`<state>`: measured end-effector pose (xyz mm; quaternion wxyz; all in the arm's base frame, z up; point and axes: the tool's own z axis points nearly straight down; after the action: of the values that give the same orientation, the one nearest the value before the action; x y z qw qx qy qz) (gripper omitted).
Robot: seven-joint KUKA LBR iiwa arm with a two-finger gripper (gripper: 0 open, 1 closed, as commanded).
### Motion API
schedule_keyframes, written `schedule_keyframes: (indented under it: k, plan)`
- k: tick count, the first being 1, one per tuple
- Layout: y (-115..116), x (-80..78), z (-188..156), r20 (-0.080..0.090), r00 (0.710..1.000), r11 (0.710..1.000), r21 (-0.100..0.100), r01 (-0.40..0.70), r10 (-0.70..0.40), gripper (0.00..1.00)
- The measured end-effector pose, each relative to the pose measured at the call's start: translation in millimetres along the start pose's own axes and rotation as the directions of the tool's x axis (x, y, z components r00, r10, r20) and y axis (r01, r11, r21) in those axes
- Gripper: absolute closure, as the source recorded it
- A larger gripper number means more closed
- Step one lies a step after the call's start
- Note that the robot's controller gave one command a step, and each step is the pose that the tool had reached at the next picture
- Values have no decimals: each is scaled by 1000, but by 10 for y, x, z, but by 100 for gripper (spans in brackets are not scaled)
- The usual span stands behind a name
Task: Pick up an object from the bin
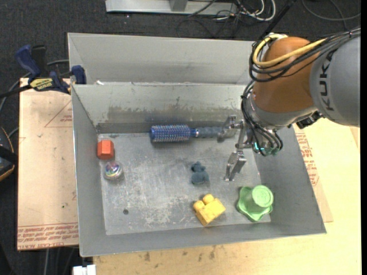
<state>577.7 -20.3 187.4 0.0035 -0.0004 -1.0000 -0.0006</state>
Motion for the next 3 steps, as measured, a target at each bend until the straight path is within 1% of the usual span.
schedule_keyframes:
  k: [1,2,3]
  plan:
    - [522,161,1152,15,993,993,2,120,-120,0]
    - [12,388,1132,22,977,977,1,212,-212,0]
    - [96,227,1146,8,933,933,5,360,-360,0]
